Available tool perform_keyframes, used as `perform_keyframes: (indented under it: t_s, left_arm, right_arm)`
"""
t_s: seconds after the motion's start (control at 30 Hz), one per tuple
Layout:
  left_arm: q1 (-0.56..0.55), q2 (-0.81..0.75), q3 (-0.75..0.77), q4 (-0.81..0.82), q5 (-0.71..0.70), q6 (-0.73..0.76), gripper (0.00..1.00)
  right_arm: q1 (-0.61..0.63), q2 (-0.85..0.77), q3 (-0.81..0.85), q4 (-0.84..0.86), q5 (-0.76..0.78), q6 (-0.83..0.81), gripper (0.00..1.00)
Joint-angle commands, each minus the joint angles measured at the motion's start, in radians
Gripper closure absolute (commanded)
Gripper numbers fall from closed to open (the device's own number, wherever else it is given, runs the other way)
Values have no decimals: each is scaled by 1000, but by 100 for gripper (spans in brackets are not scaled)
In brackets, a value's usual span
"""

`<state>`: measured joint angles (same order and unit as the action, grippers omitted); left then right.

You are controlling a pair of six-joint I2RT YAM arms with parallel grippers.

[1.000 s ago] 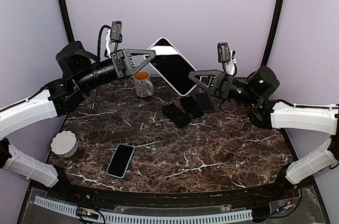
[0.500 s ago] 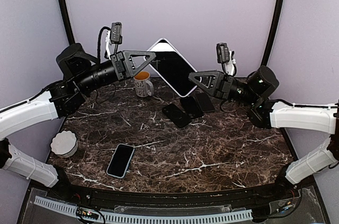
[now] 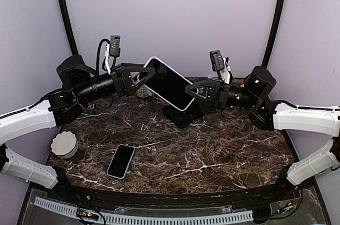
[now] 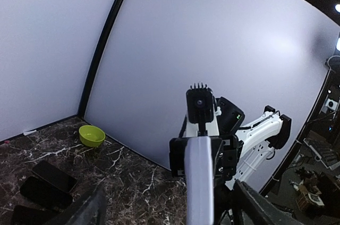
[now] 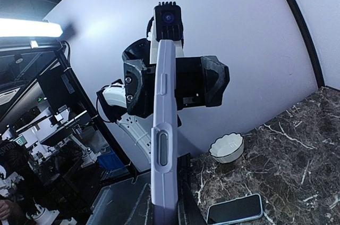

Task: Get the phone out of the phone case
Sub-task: Pass from the left arm to the right

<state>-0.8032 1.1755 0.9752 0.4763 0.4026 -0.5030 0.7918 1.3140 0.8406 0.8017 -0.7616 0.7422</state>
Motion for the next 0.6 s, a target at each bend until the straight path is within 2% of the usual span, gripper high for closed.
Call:
perform_keyframes:
  t_s: [0.0, 0.07, 0.3, 0.43, 0.57]
  left_arm:
    - [6, -97, -36, -48, -31, 162, 8]
    - [6, -133, -58, -68, -48, 216, 2]
    - [6, -216, -97, -158, -83, 410, 1]
    - [6, -214, -73, -268, -118, 577, 1]
    - [6, -209, -90, -282, -109, 693, 1]
  right_arm:
    - [1, -56, 15, -62, 38, -110, 100]
    - [4, -69, 13, -129, 79, -152, 100]
    - [18, -132, -11, -305, 253, -300, 100]
    - [20, -118, 33, -431, 268, -349, 100]
    - [20, -103, 41, -484, 260, -390, 100]
